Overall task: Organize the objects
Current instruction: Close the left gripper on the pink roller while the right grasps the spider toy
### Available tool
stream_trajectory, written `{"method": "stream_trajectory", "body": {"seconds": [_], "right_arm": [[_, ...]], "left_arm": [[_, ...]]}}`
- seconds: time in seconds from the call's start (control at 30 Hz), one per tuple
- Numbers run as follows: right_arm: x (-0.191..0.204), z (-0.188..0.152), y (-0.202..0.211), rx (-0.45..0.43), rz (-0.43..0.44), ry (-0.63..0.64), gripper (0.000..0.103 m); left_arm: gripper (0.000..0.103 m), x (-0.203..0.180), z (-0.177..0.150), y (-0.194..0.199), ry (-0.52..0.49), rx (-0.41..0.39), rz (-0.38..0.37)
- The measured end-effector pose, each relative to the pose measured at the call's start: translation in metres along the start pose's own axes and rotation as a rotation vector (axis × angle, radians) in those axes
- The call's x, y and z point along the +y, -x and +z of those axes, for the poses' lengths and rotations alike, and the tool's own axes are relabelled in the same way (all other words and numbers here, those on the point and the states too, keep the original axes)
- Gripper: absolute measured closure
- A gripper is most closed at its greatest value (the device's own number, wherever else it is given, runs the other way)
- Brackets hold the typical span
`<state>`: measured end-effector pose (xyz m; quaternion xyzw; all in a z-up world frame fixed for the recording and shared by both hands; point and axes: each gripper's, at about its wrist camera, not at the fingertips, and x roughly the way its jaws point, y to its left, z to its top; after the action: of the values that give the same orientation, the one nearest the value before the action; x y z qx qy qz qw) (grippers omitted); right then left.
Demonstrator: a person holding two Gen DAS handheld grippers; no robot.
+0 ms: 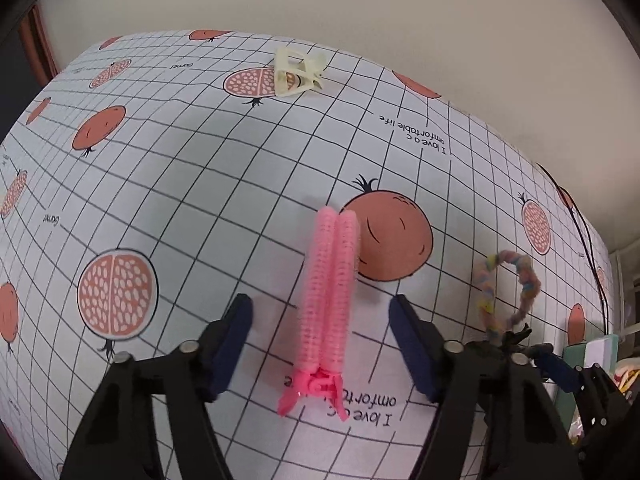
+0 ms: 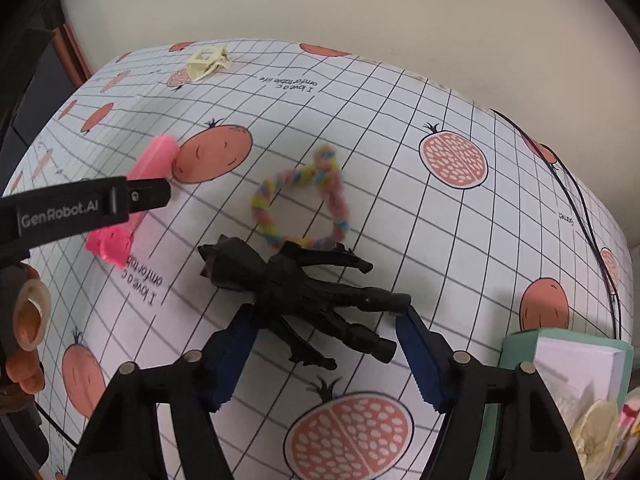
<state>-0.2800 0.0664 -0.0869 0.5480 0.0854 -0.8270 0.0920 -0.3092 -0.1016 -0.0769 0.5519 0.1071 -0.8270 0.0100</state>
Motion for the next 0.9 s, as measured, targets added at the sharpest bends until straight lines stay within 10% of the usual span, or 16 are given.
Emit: {"method": "stream_trajectory", "body": {"seconds": [0.33, 0.9], "right_arm": [[0.003, -0.027, 0.026, -0.006, 0.008, -0.007, 0.03], [0.002, -0.095, 0.087, -0.028, 0.01, -0.025, 0.03]], "left_arm": [[0.071, 0.002, -0.03, 0.015, 0.019, 0.019, 0.026], [0.071, 0.001, -0.104, 0.053, 0.088, 0.029, -0.022]]}}
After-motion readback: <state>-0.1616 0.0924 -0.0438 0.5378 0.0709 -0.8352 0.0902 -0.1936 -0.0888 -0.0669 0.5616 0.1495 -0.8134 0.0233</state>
